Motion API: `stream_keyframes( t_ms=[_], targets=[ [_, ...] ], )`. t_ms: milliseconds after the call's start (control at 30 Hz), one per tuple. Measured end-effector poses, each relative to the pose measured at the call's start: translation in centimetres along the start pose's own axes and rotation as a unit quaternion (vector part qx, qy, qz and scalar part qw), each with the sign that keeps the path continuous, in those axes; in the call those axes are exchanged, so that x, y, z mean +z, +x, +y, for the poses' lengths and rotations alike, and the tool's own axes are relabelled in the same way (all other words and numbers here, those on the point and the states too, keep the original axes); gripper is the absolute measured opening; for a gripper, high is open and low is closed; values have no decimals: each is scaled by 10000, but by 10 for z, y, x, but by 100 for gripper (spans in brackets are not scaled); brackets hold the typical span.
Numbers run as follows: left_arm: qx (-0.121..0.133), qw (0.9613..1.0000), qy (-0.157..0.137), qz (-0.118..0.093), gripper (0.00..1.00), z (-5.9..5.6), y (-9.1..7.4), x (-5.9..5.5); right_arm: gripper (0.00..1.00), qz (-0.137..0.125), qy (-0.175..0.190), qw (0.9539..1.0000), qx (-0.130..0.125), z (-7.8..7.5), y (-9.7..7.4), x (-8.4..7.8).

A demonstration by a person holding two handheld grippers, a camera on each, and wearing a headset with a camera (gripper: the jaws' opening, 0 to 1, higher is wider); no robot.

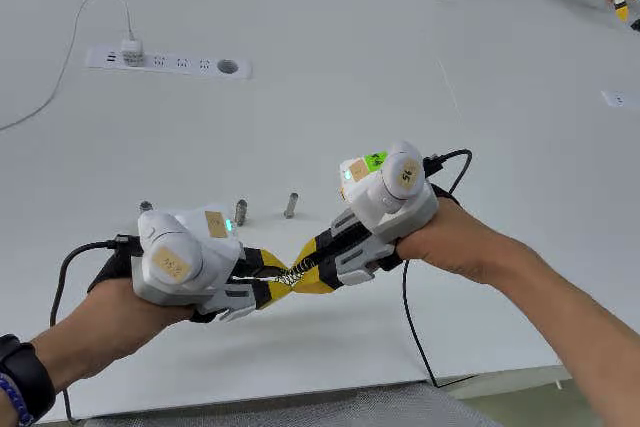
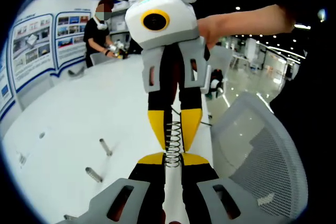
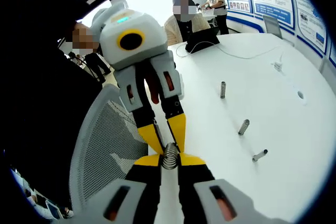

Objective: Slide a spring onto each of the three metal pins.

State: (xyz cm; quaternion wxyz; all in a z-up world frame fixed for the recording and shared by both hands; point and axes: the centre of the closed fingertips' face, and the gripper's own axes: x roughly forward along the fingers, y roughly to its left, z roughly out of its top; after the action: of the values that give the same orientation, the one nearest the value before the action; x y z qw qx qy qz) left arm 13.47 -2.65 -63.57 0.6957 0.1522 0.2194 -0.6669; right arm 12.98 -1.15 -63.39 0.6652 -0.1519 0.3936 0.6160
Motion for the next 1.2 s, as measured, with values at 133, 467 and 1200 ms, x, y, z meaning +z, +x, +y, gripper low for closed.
stream_keyframes(
  t_ms=[133,467,1200],
  targets=[
    [-71,10000,10,9,10,-3,0,-1,13,-45,132,9999,80,2,1,0],
    [-108,9999,12,46,10,-4,1,-4,16,-169,308,9994,70,3,3,0],
    [-30,9994,-342,-59,11,-4,4,-11,12,-113,411,9991,38,0,8,-2]
  ],
)
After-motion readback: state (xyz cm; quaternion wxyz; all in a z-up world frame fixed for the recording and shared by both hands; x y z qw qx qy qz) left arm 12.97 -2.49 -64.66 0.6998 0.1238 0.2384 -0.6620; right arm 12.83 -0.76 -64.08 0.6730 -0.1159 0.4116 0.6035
